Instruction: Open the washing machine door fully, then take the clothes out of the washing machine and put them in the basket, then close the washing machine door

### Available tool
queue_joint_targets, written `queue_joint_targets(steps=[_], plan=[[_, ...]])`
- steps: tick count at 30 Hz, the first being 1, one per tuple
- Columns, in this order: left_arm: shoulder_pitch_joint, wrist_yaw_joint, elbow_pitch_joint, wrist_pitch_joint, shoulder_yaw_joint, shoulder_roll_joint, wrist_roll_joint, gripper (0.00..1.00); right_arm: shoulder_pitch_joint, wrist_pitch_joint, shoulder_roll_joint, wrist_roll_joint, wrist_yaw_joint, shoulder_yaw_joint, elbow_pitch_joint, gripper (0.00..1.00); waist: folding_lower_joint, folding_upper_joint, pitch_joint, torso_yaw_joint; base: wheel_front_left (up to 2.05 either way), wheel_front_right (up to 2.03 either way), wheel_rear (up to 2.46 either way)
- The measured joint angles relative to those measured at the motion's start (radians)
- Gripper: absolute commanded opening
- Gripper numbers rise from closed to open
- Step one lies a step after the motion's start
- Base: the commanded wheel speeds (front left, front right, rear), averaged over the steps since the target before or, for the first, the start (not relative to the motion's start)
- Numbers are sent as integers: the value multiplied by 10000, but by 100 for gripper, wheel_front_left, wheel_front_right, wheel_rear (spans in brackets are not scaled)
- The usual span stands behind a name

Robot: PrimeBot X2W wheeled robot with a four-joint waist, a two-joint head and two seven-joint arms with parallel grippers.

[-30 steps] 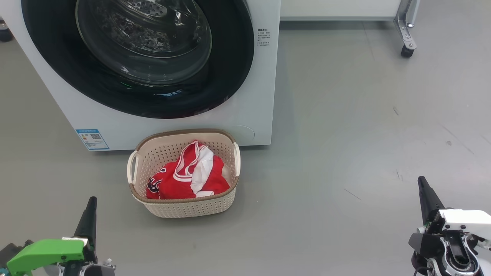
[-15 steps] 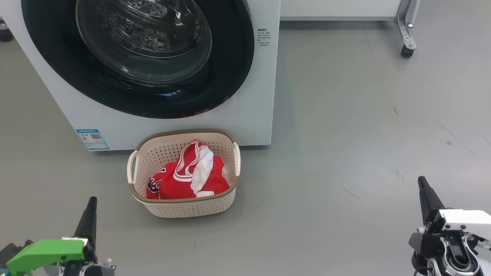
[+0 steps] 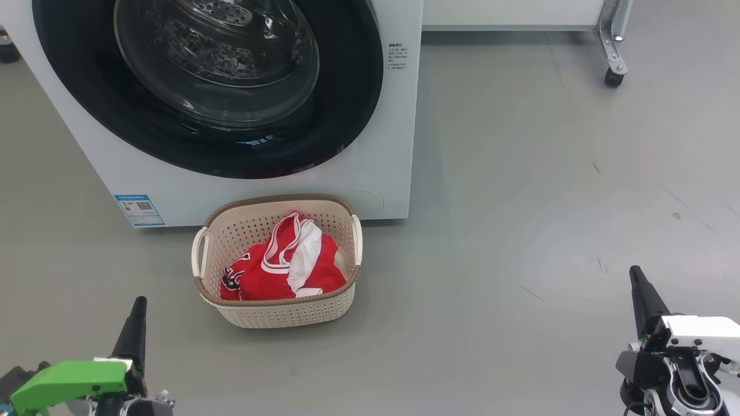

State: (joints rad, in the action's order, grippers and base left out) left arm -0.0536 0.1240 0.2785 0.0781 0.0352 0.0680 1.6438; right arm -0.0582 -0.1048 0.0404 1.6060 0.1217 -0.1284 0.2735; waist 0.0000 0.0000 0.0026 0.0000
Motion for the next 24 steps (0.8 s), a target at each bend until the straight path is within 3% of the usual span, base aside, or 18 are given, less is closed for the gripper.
queue_joint_targets(steps=[24], plan=[[-4, 0, 0, 0, 13, -6, 0, 0, 0, 0, 0, 0, 0, -4, 0, 0, 0, 0, 1, 1, 0, 0, 0]])
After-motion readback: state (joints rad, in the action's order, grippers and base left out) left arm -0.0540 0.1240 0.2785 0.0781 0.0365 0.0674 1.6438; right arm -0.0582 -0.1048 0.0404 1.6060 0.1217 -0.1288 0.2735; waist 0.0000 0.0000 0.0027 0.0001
